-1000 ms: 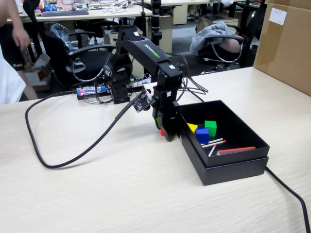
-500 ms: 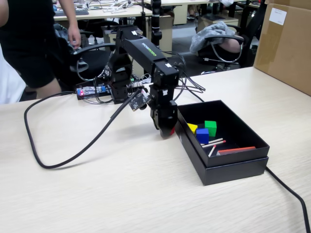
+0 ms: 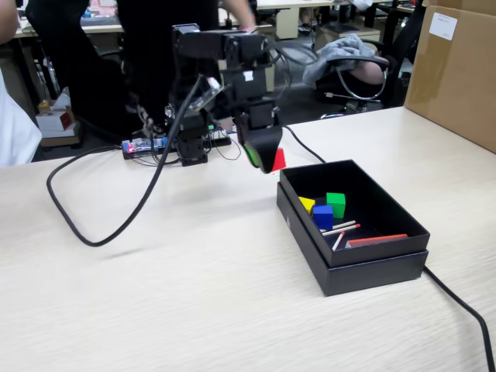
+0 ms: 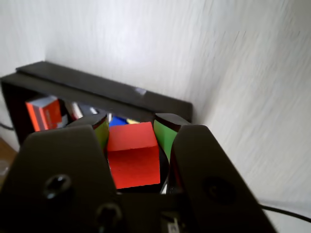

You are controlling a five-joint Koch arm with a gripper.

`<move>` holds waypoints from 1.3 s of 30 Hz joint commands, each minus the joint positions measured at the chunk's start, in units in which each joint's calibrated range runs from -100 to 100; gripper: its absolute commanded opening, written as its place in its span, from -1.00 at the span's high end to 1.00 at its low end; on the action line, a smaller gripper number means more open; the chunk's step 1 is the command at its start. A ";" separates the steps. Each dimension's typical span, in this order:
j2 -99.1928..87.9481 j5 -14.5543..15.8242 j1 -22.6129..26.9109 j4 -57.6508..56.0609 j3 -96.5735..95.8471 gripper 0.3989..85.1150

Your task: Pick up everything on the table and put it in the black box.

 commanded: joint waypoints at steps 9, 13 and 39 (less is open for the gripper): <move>25.92 1.56 4.25 -0.06 21.85 0.85; 33.84 2.54 5.23 -0.06 25.11 0.85; -8.28 3.76 1.17 2.18 3.17 -0.15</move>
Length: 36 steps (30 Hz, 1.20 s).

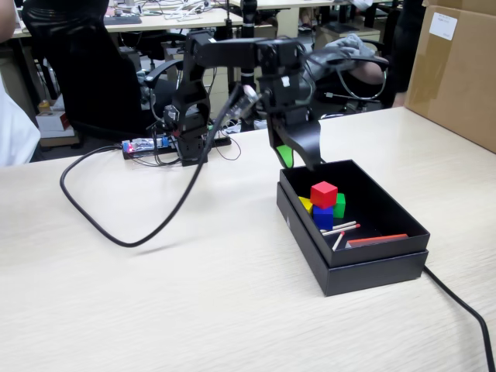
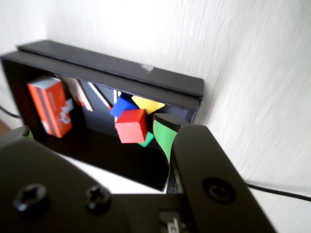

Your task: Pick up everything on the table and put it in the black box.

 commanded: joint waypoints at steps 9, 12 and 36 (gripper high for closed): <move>-35.43 -3.66 -9.77 16.73 -34.02 -0.16; -41.40 -4.05 -11.72 25.81 -49.80 -0.16; -62.97 -6.11 -10.60 82.91 -114.62 -0.16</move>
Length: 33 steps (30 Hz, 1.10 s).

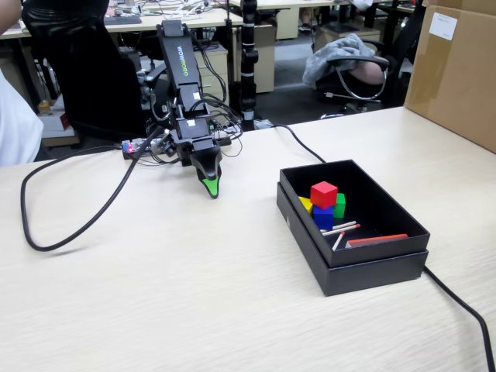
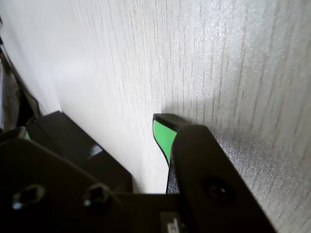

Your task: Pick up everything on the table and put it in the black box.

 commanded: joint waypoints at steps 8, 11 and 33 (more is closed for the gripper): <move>0.53 -0.24 0.29 2.92 -2.78 -0.11; 0.41 -0.20 0.20 3.69 -3.78 -0.13; -1.31 -0.24 0.00 3.69 -4.87 -0.14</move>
